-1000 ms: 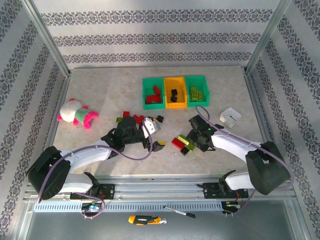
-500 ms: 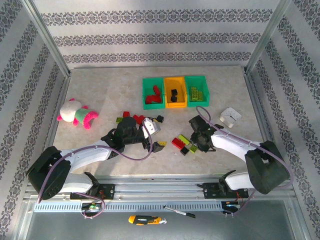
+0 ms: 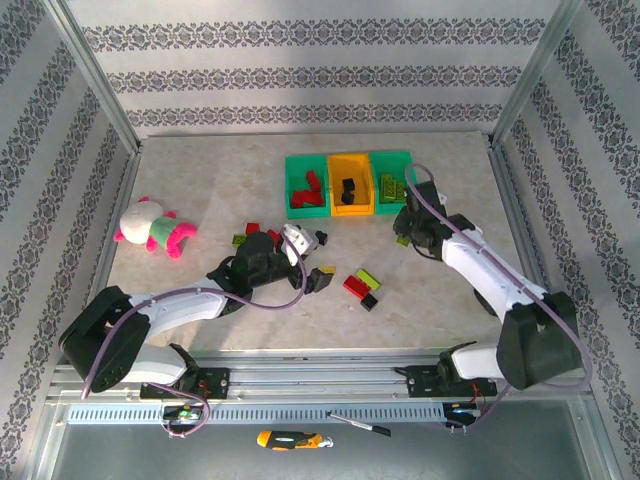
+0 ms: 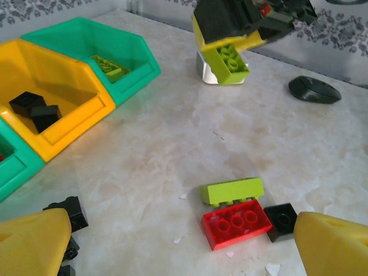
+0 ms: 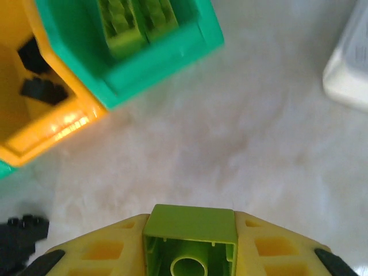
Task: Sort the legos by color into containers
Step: Place the lego in the container.
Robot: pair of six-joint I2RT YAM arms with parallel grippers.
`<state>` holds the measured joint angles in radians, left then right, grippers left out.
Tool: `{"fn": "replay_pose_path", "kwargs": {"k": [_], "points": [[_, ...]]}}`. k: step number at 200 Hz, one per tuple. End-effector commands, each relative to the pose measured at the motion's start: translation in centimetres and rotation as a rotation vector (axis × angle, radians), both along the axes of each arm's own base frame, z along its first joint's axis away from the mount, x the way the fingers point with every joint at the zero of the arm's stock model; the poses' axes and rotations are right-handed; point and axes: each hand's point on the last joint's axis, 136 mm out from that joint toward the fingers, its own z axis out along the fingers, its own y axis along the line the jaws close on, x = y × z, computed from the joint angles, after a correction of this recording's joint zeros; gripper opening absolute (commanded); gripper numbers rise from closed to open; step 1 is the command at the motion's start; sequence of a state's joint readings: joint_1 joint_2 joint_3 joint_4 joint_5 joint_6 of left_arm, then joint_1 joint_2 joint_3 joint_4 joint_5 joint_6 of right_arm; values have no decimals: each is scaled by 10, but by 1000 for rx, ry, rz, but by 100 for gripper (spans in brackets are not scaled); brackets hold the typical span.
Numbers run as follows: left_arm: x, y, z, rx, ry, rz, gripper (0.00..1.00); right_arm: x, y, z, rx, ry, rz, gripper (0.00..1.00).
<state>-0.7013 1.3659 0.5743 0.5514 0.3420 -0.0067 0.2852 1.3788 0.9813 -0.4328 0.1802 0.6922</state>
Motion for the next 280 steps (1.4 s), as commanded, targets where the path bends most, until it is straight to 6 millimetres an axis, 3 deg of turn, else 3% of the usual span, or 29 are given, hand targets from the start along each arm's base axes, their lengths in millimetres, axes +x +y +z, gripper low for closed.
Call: {"fn": "replay_pose_path", "kwargs": {"k": [1,40,83,109,135,150,170,197,235,280], "points": [[11,-12,27,-100,-55,22,99,49,-7,22,-124,-119,81,29],[15,-18,27,-133,-67,14,99,120,-8,24,-181,-182,108,28],[20,-18,24,-121,-67,32,99,178,-2,9,-175,-223,132,28],[21,-17,23,-109,-66,41,99,201,-5,-3,-177,-218,125,30],[22,-15,21,-104,-49,55,99,210,-13,-7,-130,-191,105,33],[23,-14,19,-100,-36,65,99,212,-14,-3,-129,-211,110,43],[30,-7,16,-73,7,130,99,210,-12,6,-134,-223,132,66],[43,13,6,28,96,275,99,197,-8,22,-123,-249,167,79],[52,42,-5,102,210,457,99,154,12,50,-99,-314,278,85],[62,73,-22,130,360,658,99,70,52,63,-101,-342,467,86]]}}
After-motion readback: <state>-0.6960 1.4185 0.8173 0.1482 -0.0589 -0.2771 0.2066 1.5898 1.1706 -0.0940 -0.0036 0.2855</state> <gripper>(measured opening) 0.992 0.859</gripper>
